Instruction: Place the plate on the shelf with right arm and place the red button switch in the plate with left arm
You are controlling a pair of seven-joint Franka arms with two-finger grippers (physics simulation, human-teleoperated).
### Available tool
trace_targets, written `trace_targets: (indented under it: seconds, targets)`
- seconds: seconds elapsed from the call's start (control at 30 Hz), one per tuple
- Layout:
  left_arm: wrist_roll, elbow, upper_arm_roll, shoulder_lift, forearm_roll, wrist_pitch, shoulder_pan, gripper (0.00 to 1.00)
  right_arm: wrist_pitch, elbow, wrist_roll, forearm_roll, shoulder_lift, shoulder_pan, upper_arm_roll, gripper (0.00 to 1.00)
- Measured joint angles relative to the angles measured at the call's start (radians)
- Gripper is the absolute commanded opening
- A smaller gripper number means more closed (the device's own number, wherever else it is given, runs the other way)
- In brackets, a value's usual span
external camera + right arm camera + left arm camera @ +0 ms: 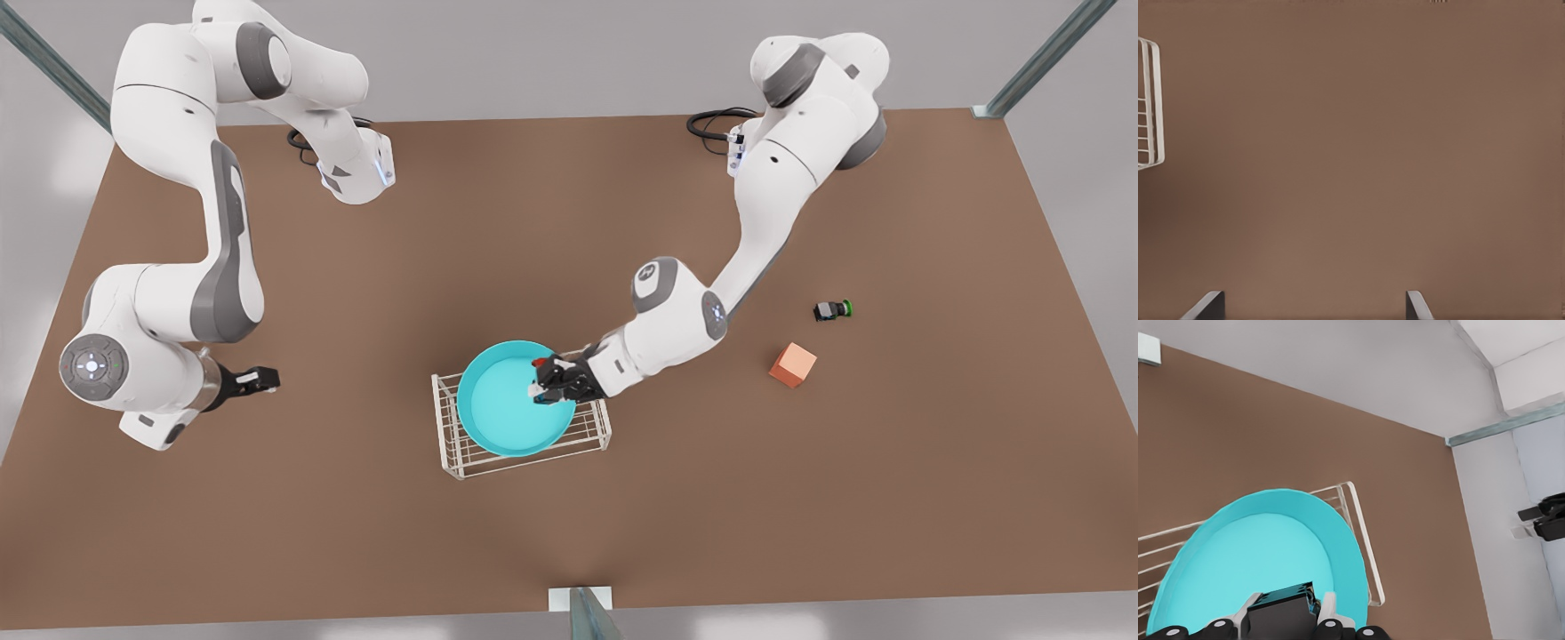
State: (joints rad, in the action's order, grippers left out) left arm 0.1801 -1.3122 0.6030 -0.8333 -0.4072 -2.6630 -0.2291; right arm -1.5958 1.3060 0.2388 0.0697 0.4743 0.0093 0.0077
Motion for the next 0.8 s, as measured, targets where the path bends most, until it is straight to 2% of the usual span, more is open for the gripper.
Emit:
trace_targets:
  seconds: [0.03, 0.07, 0.23, 0.33, 0.47, 0.5, 0.53, 0.57, 0.6, 0.63, 0.8]
  targets:
    - [0.037, 0.005, -0.001, -0.01, -0.005, -0.023, -0.005, 0.92, -0.001, 0.0, 0.0, 0.0, 0.0, 0.0, 0.0, 1.0]
    - [0.066, 0.007, -0.001, -0.015, -0.01, -0.043, -0.008, 1.0, -0.002, 0.0, 0.0, -0.001, 0.001, -0.001, 0.0, 1.0]
    - [0.186, -0.005, -0.01, 0.003, 0.051, -0.08, -0.006, 1.0, -0.004, 0.0, 0.002, -0.002, 0.001, -0.001, -0.001, 1.0]
    - [0.246, 0.029, -0.07, 0.181, 0.361, 0.249, 0.074, 1.0, -0.004, 0.0, 0.002, -0.002, 0.001, -0.007, -0.001, 1.0]
    - [0.246, 0.043, -0.077, 0.284, 0.588, 0.678, 0.333, 1.0, -0.006, 0.0, 0.003, -0.002, 0.003, -0.008, 0.0, 1.0]
    - [0.234, 0.074, -0.176, 0.299, 0.577, 0.758, 0.313, 1.0, -0.006, 0.0, 0.003, -0.002, 0.003, -0.008, 0.0, 1.0]
    - [0.214, 0.087, -0.399, 0.333, 0.504, 0.831, 0.224, 1.0, -0.006, 0.0, 0.004, -0.002, 0.004, -0.009, 0.0, 1.0]
    - [0.188, -0.054, -0.541, 0.452, 0.449, 0.867, 0.174, 1.0, -0.007, 0.0, 0.004, -0.002, 0.005, -0.009, 0.0, 1.0]
    - [0.16, -0.26, -0.612, 0.602, 0.411, 0.867, 0.15, 1.0, -0.007, 0.0, 0.004, -0.002, 0.006, -0.008, 0.0, 1.0]
    - [0.135, -0.339, -0.642, 0.667, 0.384, 0.868, 0.139, 1.0, -0.007, 0.001, 0.004, -0.002, 0.006, -0.008, 0.001, 1.0]
    - [0.034, -0.328, -0.646, 0.66, 0.335, 0.882, 0.092, 1.0, -0.007, 0.001, 0.004, -0.002, 0.007, -0.008, 0.002, 1.0]
